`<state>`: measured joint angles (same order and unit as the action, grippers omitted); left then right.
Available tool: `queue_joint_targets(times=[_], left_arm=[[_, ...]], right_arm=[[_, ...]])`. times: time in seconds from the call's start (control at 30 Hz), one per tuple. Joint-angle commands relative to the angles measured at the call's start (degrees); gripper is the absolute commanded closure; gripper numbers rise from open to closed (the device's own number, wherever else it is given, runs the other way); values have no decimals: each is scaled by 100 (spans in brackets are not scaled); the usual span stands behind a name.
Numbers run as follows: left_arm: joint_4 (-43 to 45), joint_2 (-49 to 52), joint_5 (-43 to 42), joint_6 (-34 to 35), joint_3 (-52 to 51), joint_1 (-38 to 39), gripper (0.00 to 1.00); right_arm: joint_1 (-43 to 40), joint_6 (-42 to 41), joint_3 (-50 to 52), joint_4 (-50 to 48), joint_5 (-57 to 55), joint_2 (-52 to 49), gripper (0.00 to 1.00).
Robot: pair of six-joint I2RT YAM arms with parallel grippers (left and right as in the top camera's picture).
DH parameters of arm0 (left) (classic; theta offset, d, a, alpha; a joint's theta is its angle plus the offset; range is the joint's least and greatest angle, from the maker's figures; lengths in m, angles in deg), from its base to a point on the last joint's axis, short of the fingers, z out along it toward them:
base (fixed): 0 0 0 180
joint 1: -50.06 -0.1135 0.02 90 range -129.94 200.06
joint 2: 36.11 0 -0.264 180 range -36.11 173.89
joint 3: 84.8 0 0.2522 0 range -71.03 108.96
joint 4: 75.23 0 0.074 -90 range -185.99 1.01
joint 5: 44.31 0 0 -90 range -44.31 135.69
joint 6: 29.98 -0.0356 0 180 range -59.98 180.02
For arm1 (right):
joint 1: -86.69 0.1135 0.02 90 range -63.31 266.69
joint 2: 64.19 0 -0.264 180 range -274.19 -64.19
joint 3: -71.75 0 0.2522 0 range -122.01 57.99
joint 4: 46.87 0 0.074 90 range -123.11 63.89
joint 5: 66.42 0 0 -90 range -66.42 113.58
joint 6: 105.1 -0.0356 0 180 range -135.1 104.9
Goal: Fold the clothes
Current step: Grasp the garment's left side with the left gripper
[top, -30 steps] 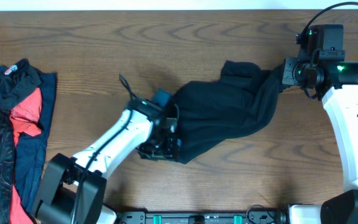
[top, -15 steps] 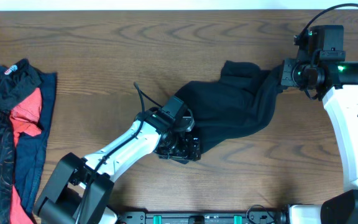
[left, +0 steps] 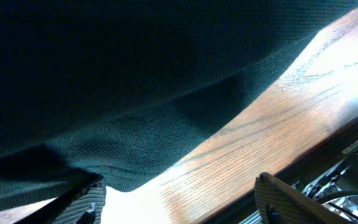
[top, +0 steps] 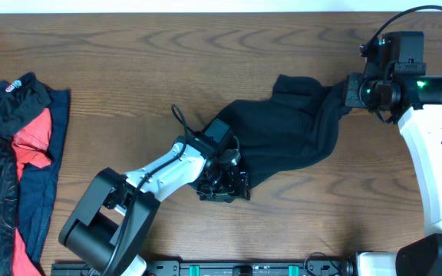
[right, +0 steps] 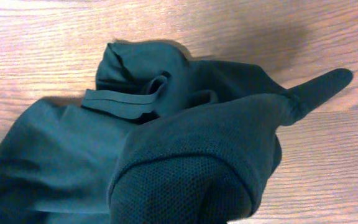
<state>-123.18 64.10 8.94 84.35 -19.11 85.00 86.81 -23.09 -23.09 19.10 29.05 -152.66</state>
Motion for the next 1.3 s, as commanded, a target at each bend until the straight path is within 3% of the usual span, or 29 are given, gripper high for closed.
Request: queue_joint_targets(times=[0.0,0.1,0.2,0.23,0.3,0.43,0.6,0.73,0.9,1.1,1.27], left_arm=[[31,269,101,0,-48,13,26],[31,269,120,2,-48,13,27],[39,269,188,0,-48,11,49],[42,269,254,0,-48,11,49],[39,269,527,-9,-48,-59,38],[-44,269,774,-195,-42,-472,25],[-378,269,1934,-203,-42,-1191,26],[-404,269,2299,-219,-42,-1639,33],[-487,269,2959,-188,-42,-1838,33],[-181,269,3901,-129,-26,-2055,26],[-28,267,3674,-109,68,-2319,20]], right_arm=[[-33,83,-125,-2,168,22,99],[-33,103,-125,-4,168,22,99],[-33,107,-125,2,168,22,99],[-33,109,-125,9,168,22,99],[-33,125,-125,24,173,22,99],[-33,149,-125,59,186,22,99],[-33,151,-125,94,190,22,99],[-33,188,-125,79,254,22,99],[-33,186,-125,74,254,22,99],[-33,186,-125,98,254,22,99],[-33,190,-125,162,251,22,99]])
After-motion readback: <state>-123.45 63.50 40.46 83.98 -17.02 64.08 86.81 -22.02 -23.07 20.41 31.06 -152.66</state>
